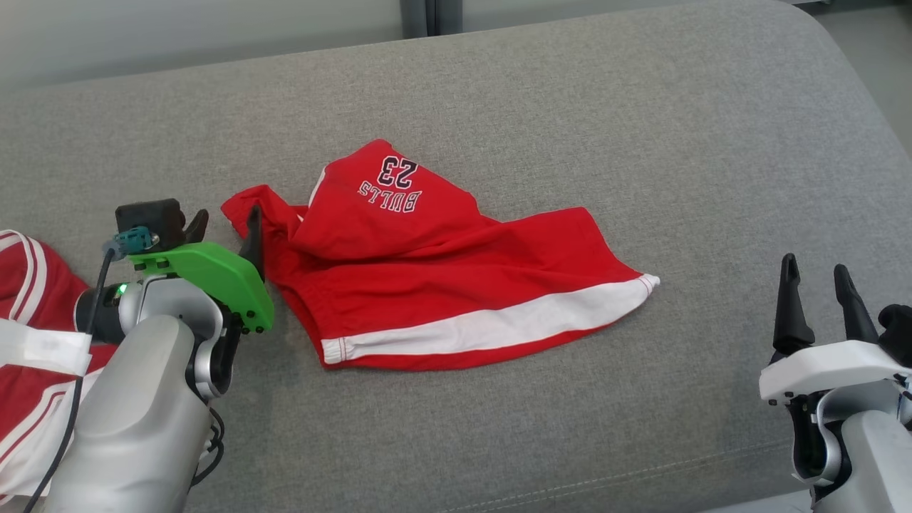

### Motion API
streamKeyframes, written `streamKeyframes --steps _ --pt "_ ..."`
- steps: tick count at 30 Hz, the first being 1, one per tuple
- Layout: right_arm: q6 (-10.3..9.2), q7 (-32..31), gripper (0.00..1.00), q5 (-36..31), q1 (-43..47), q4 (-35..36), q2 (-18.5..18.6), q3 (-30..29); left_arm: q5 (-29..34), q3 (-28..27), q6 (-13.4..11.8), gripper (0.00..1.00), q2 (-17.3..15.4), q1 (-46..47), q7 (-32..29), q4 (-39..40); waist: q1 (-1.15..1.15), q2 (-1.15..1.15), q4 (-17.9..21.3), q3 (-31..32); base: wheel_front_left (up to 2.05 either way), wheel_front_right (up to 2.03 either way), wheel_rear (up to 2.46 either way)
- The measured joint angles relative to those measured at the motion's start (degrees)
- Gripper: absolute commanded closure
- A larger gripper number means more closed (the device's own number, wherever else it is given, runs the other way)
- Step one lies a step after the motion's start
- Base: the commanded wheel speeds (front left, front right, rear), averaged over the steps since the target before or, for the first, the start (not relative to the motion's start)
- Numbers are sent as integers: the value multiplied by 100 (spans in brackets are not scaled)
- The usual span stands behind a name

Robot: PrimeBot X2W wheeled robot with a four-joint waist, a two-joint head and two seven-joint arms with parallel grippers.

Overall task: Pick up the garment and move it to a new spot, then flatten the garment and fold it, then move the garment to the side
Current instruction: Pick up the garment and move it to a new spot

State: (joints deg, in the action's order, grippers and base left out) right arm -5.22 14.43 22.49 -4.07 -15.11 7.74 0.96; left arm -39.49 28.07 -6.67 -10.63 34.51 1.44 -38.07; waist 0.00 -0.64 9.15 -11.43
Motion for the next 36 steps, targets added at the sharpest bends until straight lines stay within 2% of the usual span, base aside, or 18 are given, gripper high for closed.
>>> streamKeyframes --steps 6,13,19,25,32,36 --pt "-41 0 0 -349 4 231 187 -125 -15 -188 0 0 -30 -131 592 269 0 0 -70 161 0 0 0" --pt "-44 1 0 -655 277 477 215 -203 152 -174 0 0 -121 -931 1233 631 0 0 -208 419 0 0 0" --pt "-45 11 0 -925 634 704 207 -218 446 -141 -15 0 -322 -1708 1330 1101 0 0 -400 586 0 0 0" --pt "-52 15 0 -1021 943 853 174 -285 644 -170 -16 0 -347 -2293 1326 1455 0 0 -576 719 0 0 0" --pt "-51 15 0 -1155 1152 1006 81 -248 894 -767 -21 0 -475 -2885 1322 2169 0 0 -771 917 0 0 0" --pt "-42 15 0 -1199 1374 1058 81 -249 955 -844 -26 0 -470 -3274 1321 2423 0 0 -885 984 0 0 0"
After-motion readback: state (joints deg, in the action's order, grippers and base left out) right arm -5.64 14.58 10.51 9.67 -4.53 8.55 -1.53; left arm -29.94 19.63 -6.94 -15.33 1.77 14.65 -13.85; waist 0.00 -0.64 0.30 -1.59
